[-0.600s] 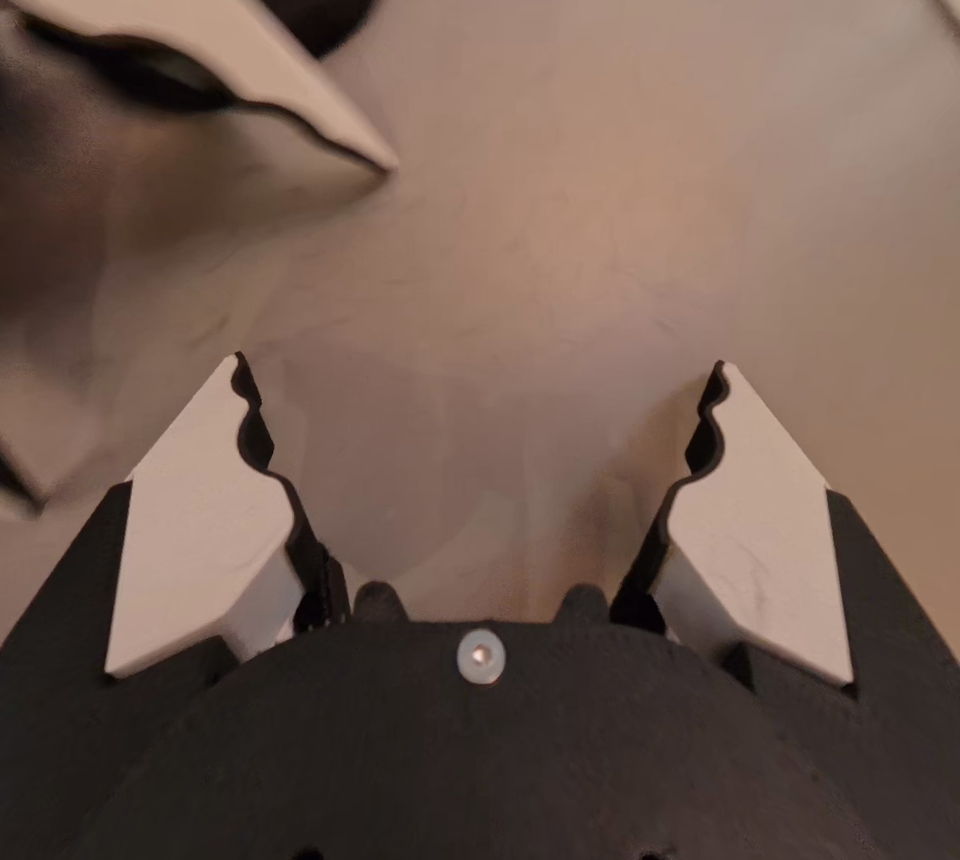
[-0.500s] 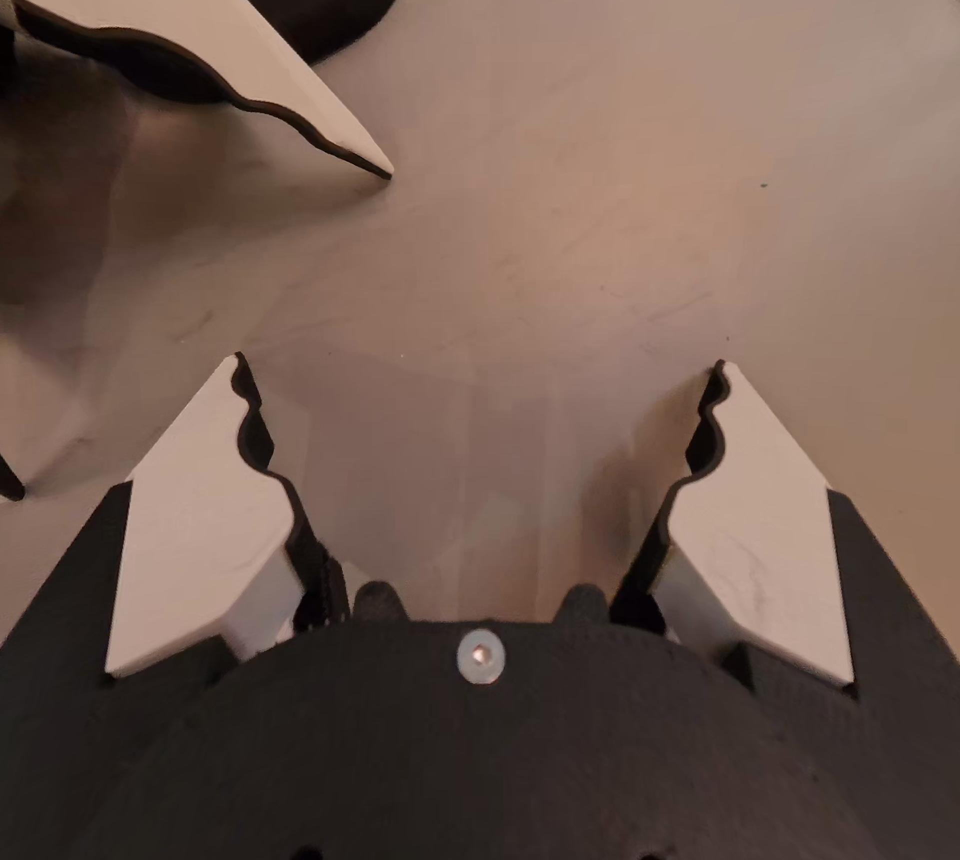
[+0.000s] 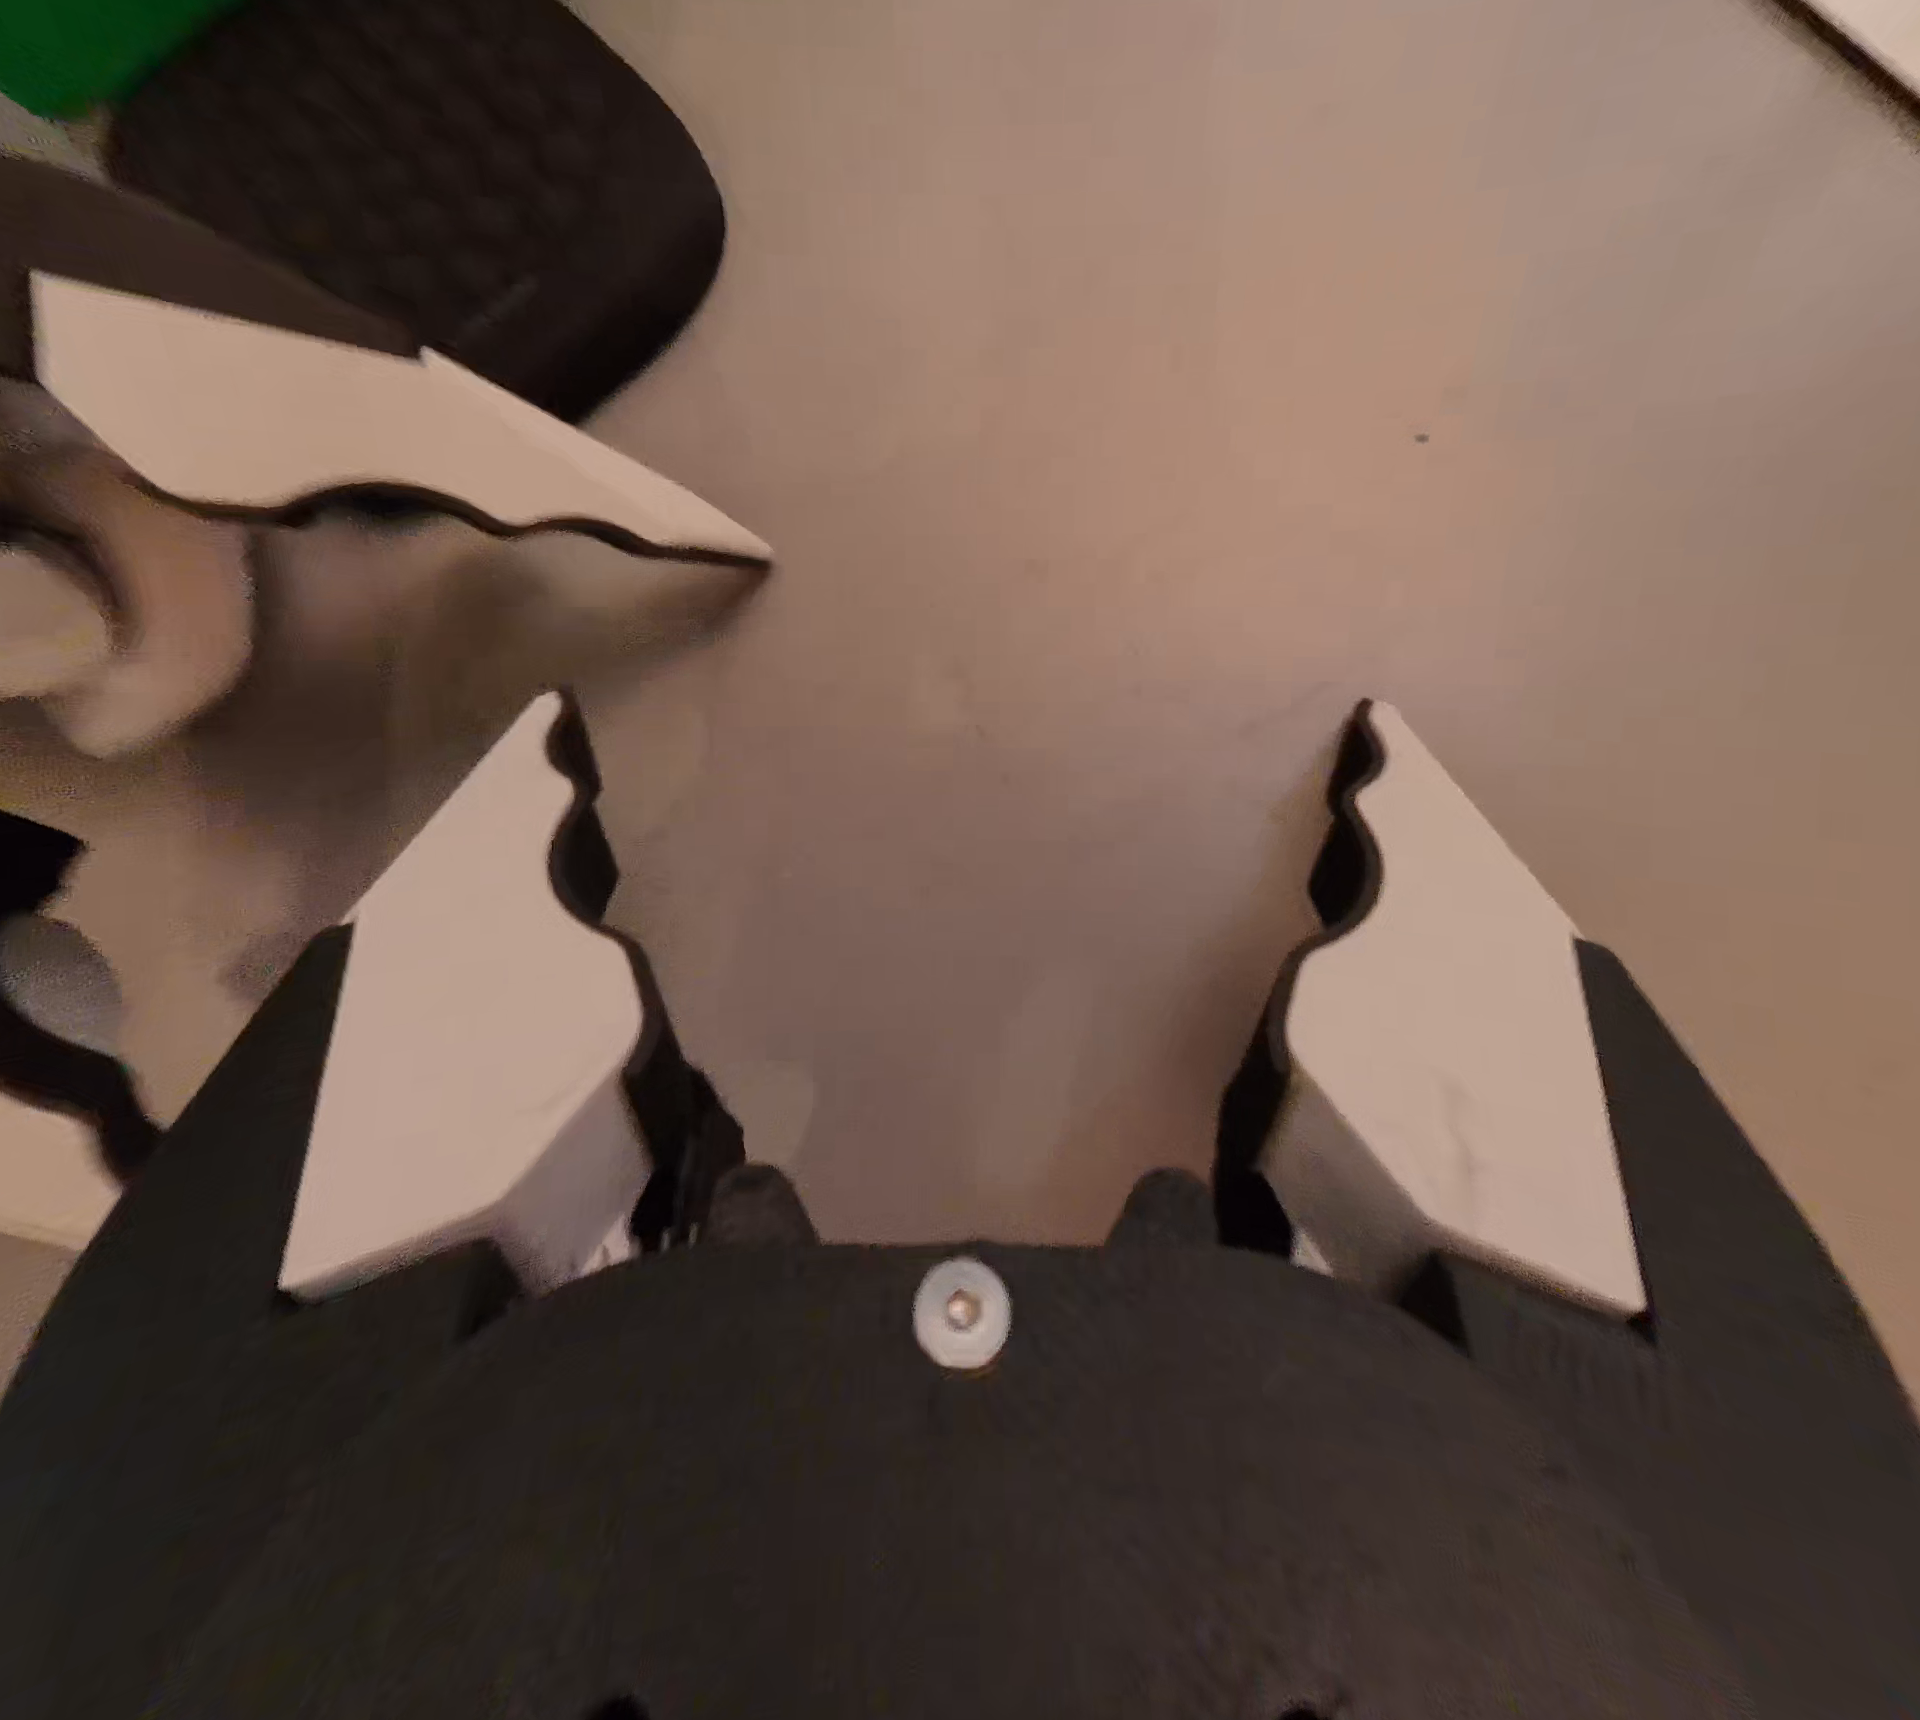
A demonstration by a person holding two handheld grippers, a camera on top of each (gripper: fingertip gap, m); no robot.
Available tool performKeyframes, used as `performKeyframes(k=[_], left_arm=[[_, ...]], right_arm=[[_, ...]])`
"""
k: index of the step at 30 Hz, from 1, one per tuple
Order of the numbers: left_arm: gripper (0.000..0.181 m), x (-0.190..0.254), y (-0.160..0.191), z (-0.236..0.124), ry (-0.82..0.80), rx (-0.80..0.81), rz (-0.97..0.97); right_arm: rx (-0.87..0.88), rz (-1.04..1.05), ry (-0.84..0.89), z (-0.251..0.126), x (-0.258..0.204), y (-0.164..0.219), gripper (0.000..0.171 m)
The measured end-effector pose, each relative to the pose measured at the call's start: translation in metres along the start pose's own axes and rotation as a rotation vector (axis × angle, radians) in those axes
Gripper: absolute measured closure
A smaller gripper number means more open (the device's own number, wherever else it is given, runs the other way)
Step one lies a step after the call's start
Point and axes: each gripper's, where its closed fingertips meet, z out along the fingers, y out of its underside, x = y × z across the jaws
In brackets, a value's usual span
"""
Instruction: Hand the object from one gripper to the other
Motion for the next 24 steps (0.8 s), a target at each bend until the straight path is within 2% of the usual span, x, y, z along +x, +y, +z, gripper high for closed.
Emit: performKeyframes(k=[2, 3, 4, 5, 6, 7, 9, 10, 12, 13, 14, 16, 20, 21, 22, 24], left_arm=[[0.027, 0.0, -0.008, 0.004, -0.003, 0.002, -0.061], [0.03, -0.002, -0.013, 0.005, -0.008, 0.014, -0.086], [0.04, -0.007, -0.017, 0.005, -0.016, 0.027, -0.11], [0.064, -0.009, -0.023, 0.002, 0.005, 0.064, -0.146], [0.093, -0.004, -0.028, -0.003, 0.083, 0.109, -0.185], [0.096, -0.002, -0.034, -0.011, 0.15, 0.16, -0.226], [0.115, -0.001, -0.053, -0.044, 0.254, 0.363, -0.222], [0.117, 0.0, -0.063, -0.064, 0.333, 0.463, -0.241], [0.127, -0.002, -0.09, -0.121, 0.526, 0.736, -0.259], [0.127, -0.009, -0.102, -0.151, 0.599, 0.873, -0.261], [0.129, -0.015, -0.112, -0.181, 0.694, 1.006, -0.255], [0.13, -0.029, -0.127, -0.212, 0.784, 1.117, -0.251], [0.108, -0.054, -0.17, -0.207, 0.596, 1.169, -0.173], [0.106, -0.064, -0.182, -0.206, 0.52, 1.205, -0.17], [0.11, -0.076, -0.19, -0.209, 0.434, 1.26, -0.154], [0.126, -0.096, -0.2, -0.207, 0.329, 1.282, -0.154]], right_arm=[[0.032, 0.038, -0.111, 0.002, -0.014, -0.009, 0.036], [0.037, 0.044, -0.191, 0.003, -0.025, -0.012, 0.054], [0.004, 0.032, -0.276, 0.003, -0.037, -0.009, 0.093], [-0.063, 0.007, -0.394, 0.001, -0.053, 0.001, 0.154], [-0.112, 0.005, -0.482, -0.001, -0.064, 0.006, 0.171], [-0.117, 0.023, -0.5, -0.004, -0.066, 0.007, 0.171], [-0.027, 0.025, -0.593, -0.026, -0.078, -0.008, 0.171], [0.023, 0.012, -0.594, -0.038, -0.077, -0.018, 0.171], [0.195, 0.004, -0.565, -0.064, -0.073, -0.05, 0.167], [0.256, -0.013, -0.545, -0.074, -0.074, -0.066, 0.159], [0.263, -0.018, -0.513, -0.08, -0.076, -0.076, 0.156], [0.24, -0.071, -0.4, -0.08, -0.076, -0.094, 0.154], [0.309, -0.19, -0.145, -0.07, -0.066, -0.143, 0.146], [0.299, -0.22, -0.074, -0.063, -0.063, -0.15, 0.155], [0.297, -0.26, 0.017, -0.059, -0.057, -0.157, 0.171], [0.292, -0.392, 0.127, -0.051, -0.059, -0.166, 0.153]])
